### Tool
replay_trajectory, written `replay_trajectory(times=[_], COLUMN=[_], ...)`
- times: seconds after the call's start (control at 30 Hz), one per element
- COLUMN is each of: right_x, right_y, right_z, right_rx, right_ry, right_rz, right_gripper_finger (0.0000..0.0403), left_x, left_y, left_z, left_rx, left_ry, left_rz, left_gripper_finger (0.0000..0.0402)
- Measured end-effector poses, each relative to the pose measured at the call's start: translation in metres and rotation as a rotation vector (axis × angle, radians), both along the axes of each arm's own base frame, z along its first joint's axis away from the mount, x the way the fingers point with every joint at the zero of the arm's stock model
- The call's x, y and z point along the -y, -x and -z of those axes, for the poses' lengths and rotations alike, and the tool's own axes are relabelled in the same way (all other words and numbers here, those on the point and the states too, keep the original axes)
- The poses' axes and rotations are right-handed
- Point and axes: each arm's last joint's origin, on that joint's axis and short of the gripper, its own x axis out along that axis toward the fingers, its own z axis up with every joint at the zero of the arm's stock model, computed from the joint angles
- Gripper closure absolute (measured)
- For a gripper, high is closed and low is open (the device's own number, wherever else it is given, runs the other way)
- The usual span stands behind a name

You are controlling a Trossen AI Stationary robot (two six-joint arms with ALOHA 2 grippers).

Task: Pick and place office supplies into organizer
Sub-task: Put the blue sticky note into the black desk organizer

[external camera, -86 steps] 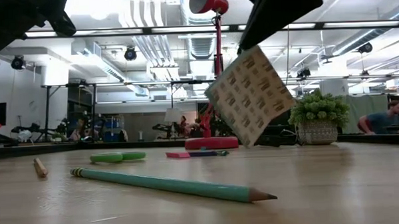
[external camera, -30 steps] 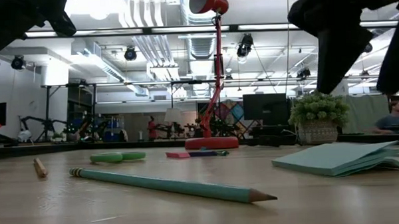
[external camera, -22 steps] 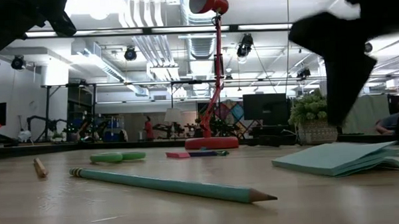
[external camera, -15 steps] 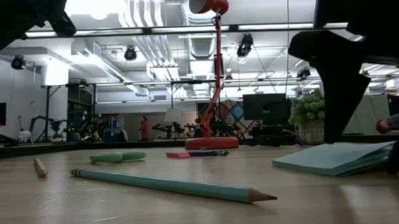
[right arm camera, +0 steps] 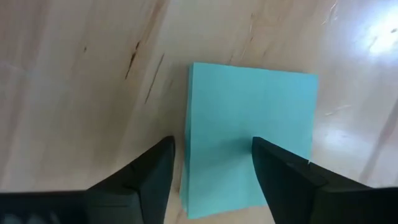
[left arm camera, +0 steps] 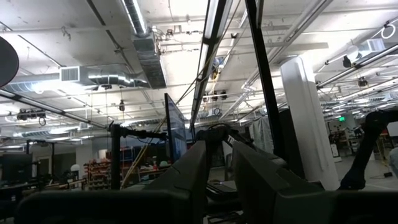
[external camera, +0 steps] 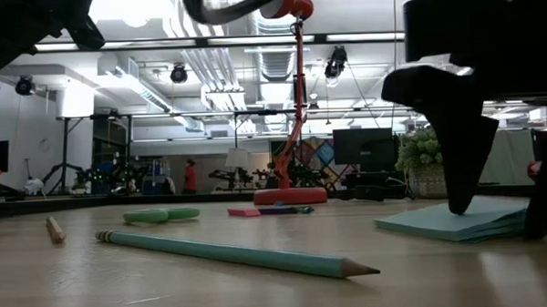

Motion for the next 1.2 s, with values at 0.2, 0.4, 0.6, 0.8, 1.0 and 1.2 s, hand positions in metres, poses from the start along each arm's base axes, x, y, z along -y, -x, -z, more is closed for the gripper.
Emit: replay_trajectory(times=[0.2,0.4,0.6,0.8,1.0,1.2], right_x=[0.009,0.011,0.011,0.011,0.009,0.013], right_y=[-0.006,-0.008,-0.007,-0.008,-0.010,-0.008], right_z=[0.001,0.001,0.001,0.001,-0.010,-0.031], right_rx=[-0.055,-0.067,-0.082,-0.084,-0.064,0.000], right_ry=[-0.086,-0.116,-0.142,-0.150,-0.162,-0.139], right_rz=[0.031,0.035,0.035,0.040,0.064,0.100], right_gripper_finger=[0.0243,0.0322,0.0389,0.0394,0.0395,0.0395], left_x=[0.000,0.000,0.000,0.000,0.000,0.000], left_y=[0.000,0.000,0.000,0.000,0.000,0.000], left_z=[0.000,0.000,0.000,0.000,0.000,0.000], left_rx=[-0.001,-0.002,0.000,0.000,-0.001,-0.001], left_ry=[0.000,0.000,0.000,0.000,0.000,-0.001], left_rz=[0.000,0.000,0.001,0.000,0.000,0.000], left_gripper_finger=[0.0336,0.0336,0.0336,0.0336,0.0336,0.0336])
